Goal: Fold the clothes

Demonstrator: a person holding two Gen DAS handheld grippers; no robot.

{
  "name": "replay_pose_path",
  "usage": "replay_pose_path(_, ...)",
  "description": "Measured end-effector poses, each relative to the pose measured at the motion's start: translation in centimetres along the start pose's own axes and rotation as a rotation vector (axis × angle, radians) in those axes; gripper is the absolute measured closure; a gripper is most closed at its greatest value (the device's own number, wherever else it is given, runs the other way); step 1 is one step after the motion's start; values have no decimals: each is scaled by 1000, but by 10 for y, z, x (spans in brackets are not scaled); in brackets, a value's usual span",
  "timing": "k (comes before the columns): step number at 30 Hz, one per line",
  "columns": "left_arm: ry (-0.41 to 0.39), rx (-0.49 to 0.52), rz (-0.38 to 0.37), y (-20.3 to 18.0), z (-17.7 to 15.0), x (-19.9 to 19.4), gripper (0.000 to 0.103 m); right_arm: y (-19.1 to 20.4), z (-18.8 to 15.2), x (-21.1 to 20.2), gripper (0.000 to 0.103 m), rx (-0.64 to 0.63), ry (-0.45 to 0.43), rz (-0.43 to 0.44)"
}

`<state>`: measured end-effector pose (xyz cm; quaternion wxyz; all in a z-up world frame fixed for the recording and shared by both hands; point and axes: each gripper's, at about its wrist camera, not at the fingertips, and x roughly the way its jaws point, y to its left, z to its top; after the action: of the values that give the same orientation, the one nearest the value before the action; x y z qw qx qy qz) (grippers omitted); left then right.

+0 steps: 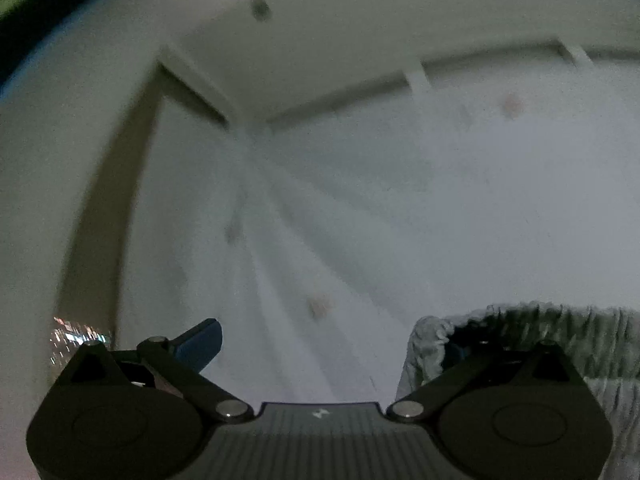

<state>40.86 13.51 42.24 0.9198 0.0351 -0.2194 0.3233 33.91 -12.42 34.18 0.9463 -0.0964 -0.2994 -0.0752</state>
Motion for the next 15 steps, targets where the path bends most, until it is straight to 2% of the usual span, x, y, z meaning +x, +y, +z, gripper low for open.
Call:
replay_pose_path(4,-155,-27,61,43,92,16,0,20,51,-9,26,71,-139,43)
replay_pose_path(6,-186,-41,61,57,129,19,0,24,72,-10,26,121,-185,58)
replay_pose_path(8,-201,-52,42,65,151,18,0,27,86,-16,26,170,-219,63)
replay_pose_path(11,-250,-12,73,61,156,9,0,25,91,-28,26,223,-224,75)
replay_pose_path(13,-264,16,76,51,141,1,0,21,77,-40,26,223,-183,82)
replay_pose_path(15,-241,50,37,38,118,-4,0,18,63,-51,26,223,-143,88)
